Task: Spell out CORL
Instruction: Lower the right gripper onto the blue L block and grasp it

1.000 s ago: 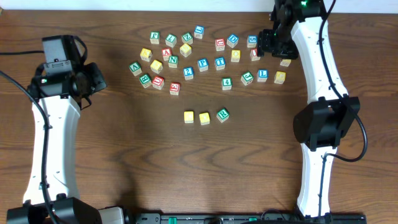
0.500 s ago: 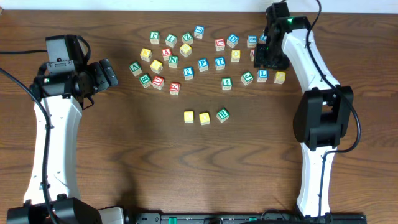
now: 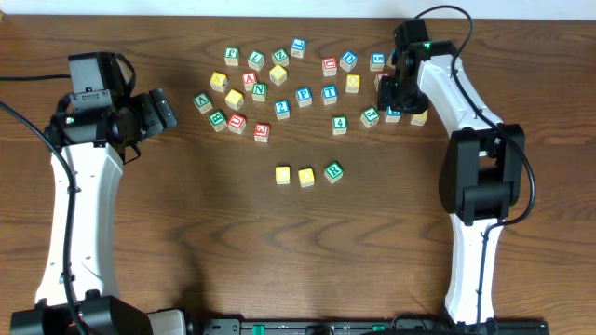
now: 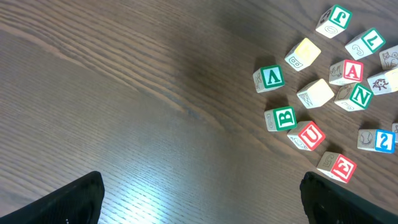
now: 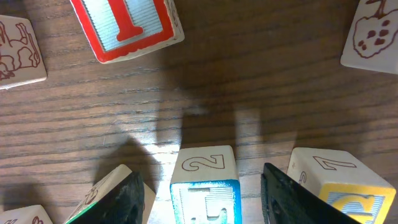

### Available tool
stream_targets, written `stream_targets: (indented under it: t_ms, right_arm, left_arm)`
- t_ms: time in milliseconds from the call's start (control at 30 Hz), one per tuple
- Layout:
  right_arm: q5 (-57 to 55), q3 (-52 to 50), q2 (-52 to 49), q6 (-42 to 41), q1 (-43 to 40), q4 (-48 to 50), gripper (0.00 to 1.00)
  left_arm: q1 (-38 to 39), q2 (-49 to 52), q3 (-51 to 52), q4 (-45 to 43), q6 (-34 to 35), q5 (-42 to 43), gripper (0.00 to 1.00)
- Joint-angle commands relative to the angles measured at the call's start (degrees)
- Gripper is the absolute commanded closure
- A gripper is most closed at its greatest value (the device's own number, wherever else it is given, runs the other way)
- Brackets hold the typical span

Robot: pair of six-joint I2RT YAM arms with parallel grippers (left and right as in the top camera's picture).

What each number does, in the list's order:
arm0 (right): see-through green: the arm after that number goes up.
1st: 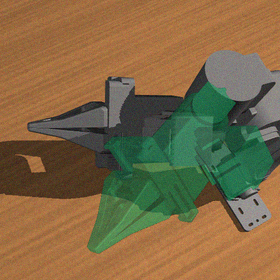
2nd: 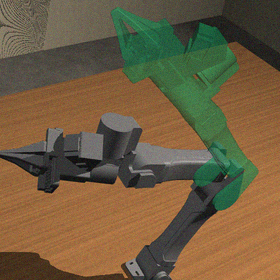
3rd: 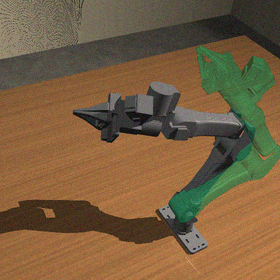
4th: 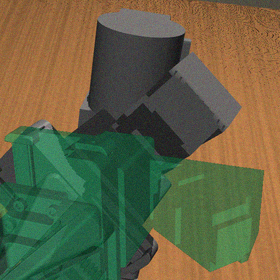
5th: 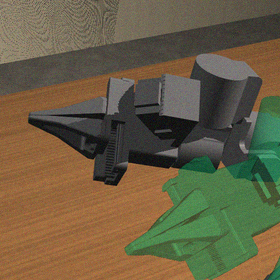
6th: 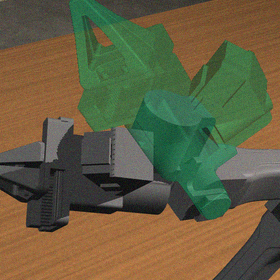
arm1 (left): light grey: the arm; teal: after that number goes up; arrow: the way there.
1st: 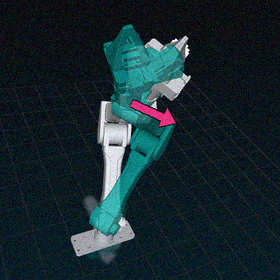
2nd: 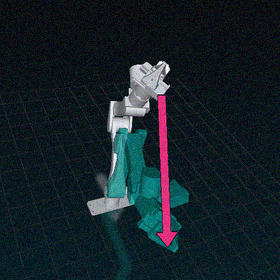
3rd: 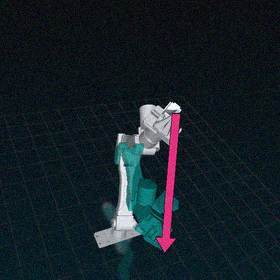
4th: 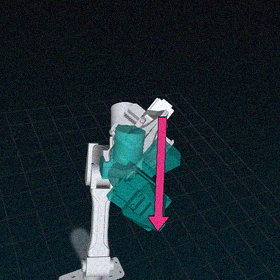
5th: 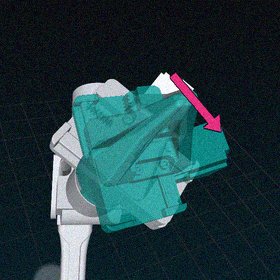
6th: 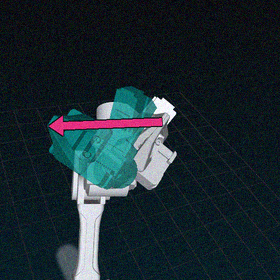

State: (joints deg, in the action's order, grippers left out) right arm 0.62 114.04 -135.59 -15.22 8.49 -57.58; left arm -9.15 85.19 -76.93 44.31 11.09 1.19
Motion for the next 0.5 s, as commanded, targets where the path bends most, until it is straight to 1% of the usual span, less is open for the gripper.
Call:
stream_targets:
  t_ms: [0, 133, 400, 467]
  right_arm:
    - [-0.5, -0.46, -0.5, 0.74, 0.92, 0.17, 0.48]
    - [-0.48, -0.48, -0.5, 0.74, 0.92, -0.02, 0.55]
    - [-0.9, -0.55, -0.5, 0.96, 0.92, -0.94, 0.58]
    - [-1.44, -0.63, -0.5, 1.16, 0.92, -1.11, 0.6]
  left_arm:
    - [0.02, 0.55, -0.92, -0.04, 0.11, -0.13, 0.01]
    - [0.0, 0.55, -0.92, -0.04, 0.11, -0.13, 0.01]
    - [0.02, 0.55, -0.94, -0.02, 0.13, -0.13, 0.01]
    - [0.02, 0.55, -0.92, -0.02, 0.11, -0.13, 0.01]
